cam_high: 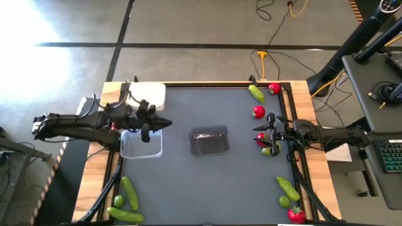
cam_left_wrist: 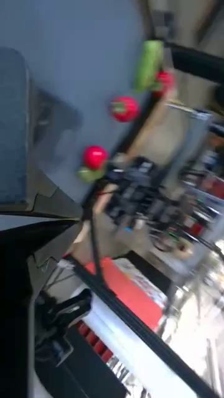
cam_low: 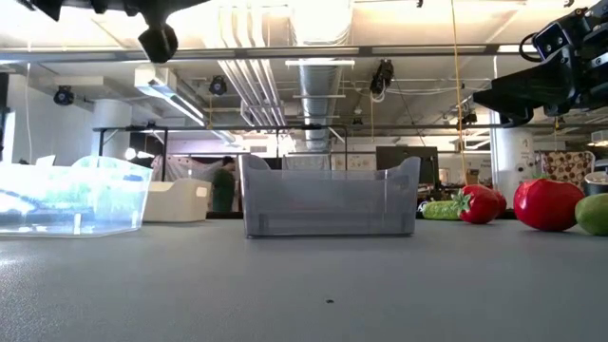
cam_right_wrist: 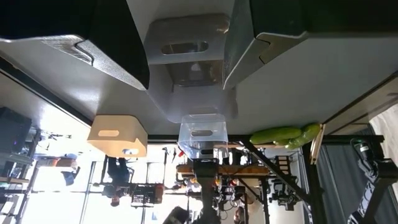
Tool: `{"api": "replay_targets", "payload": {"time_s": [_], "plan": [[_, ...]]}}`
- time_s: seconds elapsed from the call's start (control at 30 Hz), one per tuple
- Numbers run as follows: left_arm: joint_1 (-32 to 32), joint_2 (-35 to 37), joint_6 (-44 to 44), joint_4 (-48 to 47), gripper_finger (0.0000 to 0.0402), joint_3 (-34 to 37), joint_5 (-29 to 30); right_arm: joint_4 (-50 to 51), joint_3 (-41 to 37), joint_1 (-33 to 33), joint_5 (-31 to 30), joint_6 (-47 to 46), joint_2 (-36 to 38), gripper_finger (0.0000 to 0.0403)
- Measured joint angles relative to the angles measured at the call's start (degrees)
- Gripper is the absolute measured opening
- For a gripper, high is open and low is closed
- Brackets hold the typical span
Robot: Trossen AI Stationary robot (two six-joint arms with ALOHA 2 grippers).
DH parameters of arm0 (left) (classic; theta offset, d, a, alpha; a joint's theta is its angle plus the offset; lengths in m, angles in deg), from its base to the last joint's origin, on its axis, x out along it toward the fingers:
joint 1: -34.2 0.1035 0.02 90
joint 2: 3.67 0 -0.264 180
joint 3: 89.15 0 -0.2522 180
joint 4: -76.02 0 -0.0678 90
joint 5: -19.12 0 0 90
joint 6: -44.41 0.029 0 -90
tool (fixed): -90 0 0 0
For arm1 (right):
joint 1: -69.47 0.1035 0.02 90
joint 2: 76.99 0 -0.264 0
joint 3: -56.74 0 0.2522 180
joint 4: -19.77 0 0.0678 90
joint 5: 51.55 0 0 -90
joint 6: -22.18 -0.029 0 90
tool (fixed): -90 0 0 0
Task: Sort produce into baskets
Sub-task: Put the green cucumber into the black bin
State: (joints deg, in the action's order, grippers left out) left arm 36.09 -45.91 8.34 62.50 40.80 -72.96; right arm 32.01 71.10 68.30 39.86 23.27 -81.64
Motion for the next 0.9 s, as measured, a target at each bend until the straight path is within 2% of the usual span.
{"api": "replay_targets", "payload": {"time_s": [0.17, 0.3, 0.43, 0.53, 0.67, 0.83, 0.9], "plan": [[-4.1, -3.4, -10.4, -19.5, 0.0002, -7.6, -0.5, 0.0, 0.0, 0.0, 0.0, 0.0, 0.0, 0.0196], [-7.6, -7.3, -26.1, -40.7, 0.0002, -12.8, -0.9, 0.0, 0.0, 0.0, 0.0, 0.0, 0.0, 0.0196], [-11.0, -11.5, -40.2, -58.8, 0.0002, -16.6, -8.7, 0.0, 0.0, 0.0, 0.0, 0.0, 0.0, 0.0196], [-13.6, -14.1, -47.2, -65.6, 0.0002, -17.8, -14.3, 0.0, 0.0, 0.0, 0.0, 0.0, 0.0, 0.0196], [-16.8, -16.8, -58.5, -68.8, 0.0008, -16.9, -18.4, 0.0, 0.0, 0.0, 0.0, 0.0, 0.0, 0.0196], [-19.9, -21.9, -59.7, -79.7, 0.0040, -15.8, -20.4, 0.0, 0.0, 0.0, 0.0, 0.0, 0.0, 0.0196], [-20.4, -24.2, -60.7, -85.1, 0.0052, -15.6, -23.1, 0.0, 0.0, 0.0, 0.0, 0.0, 0.0, 0.0196]]}}
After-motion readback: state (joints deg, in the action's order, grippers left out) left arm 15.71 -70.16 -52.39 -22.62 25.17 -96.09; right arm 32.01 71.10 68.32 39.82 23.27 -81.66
